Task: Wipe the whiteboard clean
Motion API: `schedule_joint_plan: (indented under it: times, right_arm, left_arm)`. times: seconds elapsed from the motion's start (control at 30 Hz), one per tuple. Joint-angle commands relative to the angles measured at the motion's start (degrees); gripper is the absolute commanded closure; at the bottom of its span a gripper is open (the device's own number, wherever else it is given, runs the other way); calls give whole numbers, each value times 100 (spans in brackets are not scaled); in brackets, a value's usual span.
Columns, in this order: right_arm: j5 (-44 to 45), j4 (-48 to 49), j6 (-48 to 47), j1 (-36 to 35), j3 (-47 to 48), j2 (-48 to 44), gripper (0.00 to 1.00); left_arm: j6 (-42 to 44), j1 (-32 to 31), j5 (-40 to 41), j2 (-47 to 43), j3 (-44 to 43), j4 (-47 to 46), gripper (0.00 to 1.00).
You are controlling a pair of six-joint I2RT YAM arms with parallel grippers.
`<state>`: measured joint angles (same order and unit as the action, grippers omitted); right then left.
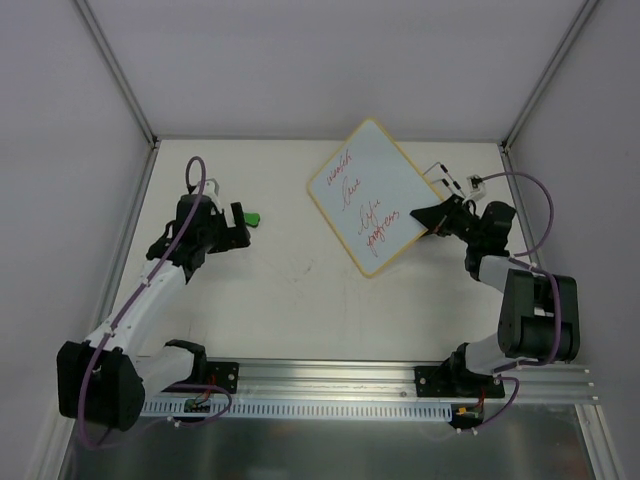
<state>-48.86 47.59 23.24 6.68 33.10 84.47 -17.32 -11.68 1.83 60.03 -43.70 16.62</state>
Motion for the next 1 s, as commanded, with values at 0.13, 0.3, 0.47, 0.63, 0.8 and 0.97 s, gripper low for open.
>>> schedule_joint_plan:
  times: [0.13, 0.3, 0.47, 0.63, 0.8, 0.97]
  right_arm:
    - [210, 312, -373, -149, 117, -27, 100]
    - [368, 189, -426, -175, 91, -9, 100]
    - [448, -145, -646, -228, 196, -18, 100]
    - [465, -434, -803, -255, 293, -18, 100]
    - [465, -593, -927, -263, 363, -9, 100]
    - [421, -585, -901, -290, 425, 87, 100]
  left_arm:
    - [203, -53, 432, 1027, -577, -686, 1]
    - [317, -45, 521, 1799, -1033, -783, 1]
    - [124, -45, 573, 2468, -1456, -801, 1]
    - [-409, -45, 863, 3032, -1791, -757, 1]
    - [-1518, -53, 1495, 3277, -1887, -652, 1]
    - [-1003, -53, 1365, 3813, -2326, -651, 1]
